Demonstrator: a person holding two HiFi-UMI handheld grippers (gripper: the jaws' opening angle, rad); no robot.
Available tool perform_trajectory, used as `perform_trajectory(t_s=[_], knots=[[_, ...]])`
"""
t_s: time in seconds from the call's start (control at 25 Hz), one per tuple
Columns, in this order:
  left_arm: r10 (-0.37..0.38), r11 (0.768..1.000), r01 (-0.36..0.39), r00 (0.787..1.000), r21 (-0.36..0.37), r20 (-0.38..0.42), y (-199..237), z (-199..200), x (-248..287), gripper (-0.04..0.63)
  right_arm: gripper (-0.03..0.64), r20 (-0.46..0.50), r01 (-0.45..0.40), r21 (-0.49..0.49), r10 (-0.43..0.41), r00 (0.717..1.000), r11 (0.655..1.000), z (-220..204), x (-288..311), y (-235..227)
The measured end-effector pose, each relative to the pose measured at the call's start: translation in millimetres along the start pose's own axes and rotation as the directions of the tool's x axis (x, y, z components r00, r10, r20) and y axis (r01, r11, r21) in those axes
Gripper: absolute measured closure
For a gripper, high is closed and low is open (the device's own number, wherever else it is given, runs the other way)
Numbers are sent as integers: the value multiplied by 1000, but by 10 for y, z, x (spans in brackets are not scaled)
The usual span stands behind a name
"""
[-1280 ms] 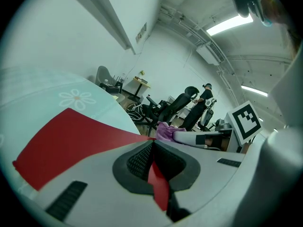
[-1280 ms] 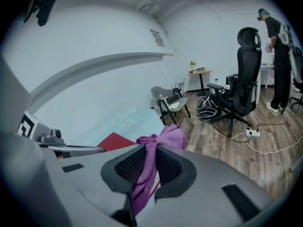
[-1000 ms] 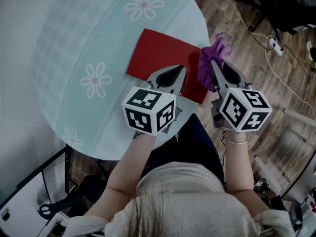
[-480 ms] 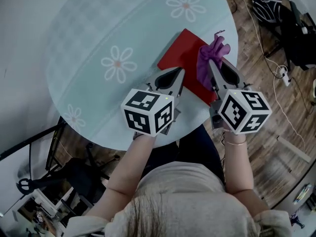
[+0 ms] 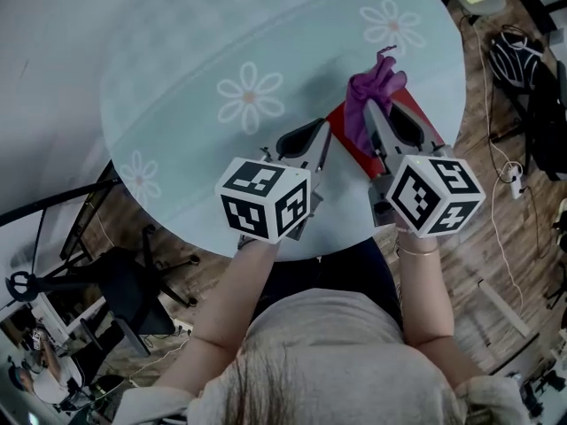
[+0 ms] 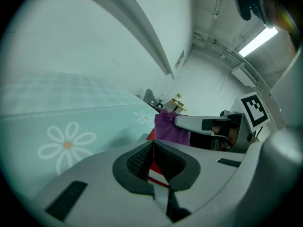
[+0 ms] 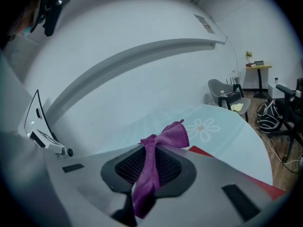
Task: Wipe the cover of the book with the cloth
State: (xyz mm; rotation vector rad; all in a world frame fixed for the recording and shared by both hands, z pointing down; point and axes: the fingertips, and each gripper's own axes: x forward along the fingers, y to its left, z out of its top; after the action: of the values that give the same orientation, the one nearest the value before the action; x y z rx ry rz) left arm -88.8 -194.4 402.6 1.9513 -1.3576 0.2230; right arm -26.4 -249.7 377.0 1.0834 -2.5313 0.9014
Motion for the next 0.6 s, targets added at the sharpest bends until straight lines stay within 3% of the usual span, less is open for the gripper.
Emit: perform_trajectory(t_s=[0.32,0.6], knots=[[48,998,-47,999,-33,13,127,5,30,577,546,-49,-60,7,60,997,998,-62,203,57],[60,997,-59,998,-47,5,231,-34,15,577,546,-98,-61,39,65,993,997,-254,333,62]])
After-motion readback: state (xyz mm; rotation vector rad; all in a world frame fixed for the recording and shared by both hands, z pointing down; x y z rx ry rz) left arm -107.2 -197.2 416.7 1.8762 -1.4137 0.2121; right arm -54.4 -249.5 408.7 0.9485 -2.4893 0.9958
